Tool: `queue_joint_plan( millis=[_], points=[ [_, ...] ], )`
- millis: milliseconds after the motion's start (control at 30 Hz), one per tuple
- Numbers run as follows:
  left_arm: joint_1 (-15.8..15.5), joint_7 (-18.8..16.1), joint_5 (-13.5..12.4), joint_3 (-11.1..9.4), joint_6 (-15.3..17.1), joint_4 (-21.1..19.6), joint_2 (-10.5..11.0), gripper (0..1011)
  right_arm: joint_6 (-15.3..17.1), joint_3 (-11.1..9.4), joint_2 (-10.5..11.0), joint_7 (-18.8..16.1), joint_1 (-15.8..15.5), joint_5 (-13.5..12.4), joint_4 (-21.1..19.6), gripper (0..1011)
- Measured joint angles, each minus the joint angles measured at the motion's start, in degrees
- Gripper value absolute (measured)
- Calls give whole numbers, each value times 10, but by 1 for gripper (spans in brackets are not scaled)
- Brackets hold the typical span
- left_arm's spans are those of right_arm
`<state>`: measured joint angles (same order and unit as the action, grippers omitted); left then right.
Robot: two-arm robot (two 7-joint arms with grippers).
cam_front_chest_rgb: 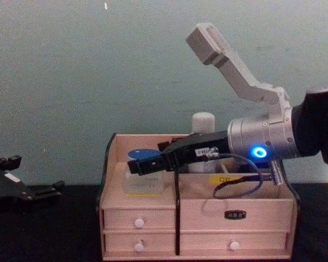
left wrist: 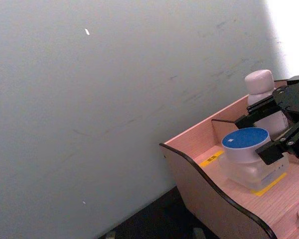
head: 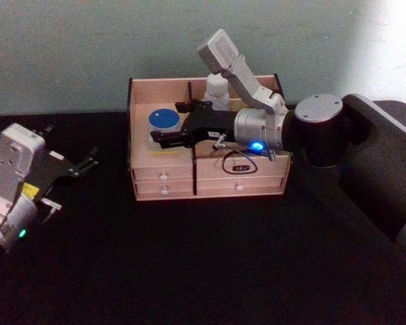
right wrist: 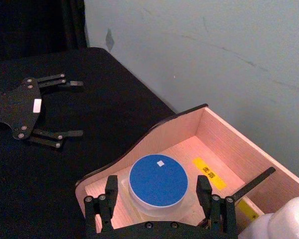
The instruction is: Pick up the facial cleanser and watermelon frost from the table and place them into the tiered storage box.
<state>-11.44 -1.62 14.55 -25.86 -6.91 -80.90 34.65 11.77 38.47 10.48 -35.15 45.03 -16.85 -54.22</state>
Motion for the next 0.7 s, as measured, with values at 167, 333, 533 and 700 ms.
queue_joint_plan(
  millis=[167, 333, 533, 700],
  points=[
    [0, 0, 0, 0, 0, 0, 0, 1001, 0, 0, 0, 0, 0, 0, 0, 1002],
    [0, 0, 0, 0, 0, 0, 0, 1001, -1, -3, 1, -1, -2, -3, -5, 1003],
    [0, 0, 0, 0, 0, 0, 0, 1001, -8, -25, 15, -3, -21, -19, -48, 1003],
    [0, 0, 0, 0, 0, 0, 0, 1001, -18, -44, 30, 4, -38, -34, -91, 1002]
  ],
)
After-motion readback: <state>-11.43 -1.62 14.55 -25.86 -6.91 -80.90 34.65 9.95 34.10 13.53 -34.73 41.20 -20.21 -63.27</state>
